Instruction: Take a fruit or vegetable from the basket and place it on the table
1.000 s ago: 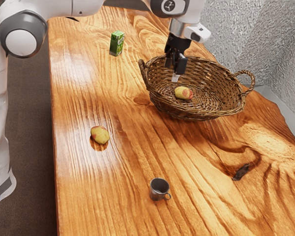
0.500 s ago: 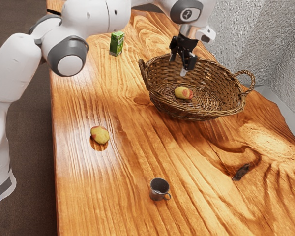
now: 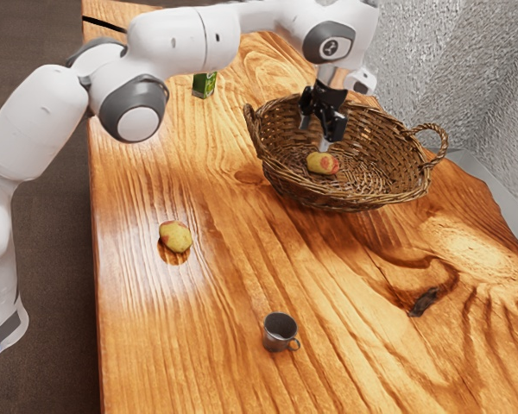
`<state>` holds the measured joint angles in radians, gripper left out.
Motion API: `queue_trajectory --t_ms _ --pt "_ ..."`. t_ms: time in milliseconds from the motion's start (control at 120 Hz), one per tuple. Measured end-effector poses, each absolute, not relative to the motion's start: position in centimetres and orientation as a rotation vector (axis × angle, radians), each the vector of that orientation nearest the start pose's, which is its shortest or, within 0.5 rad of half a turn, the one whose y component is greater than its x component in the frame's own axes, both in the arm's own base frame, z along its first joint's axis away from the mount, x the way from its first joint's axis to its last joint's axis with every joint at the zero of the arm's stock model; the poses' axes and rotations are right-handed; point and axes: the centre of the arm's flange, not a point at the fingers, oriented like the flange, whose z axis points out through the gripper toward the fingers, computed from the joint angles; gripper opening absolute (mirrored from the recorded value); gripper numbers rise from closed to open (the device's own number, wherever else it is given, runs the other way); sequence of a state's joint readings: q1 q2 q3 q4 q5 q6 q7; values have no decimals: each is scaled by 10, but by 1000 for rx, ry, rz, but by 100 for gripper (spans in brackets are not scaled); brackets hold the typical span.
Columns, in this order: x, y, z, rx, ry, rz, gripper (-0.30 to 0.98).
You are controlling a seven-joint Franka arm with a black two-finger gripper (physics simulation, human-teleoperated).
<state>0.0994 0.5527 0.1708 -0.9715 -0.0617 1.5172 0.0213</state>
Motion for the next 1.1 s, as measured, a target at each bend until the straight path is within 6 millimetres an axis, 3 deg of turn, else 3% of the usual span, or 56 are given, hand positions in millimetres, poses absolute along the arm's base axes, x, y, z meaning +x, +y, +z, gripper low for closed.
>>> queue_trajectory --t_ms 300,750,1100 --pt "691 145 549 -3108 -351 -2 69" --pt "702 120 522 -3145 -288 59 69" --pt "711 122 511 -3142 -288 25 69"
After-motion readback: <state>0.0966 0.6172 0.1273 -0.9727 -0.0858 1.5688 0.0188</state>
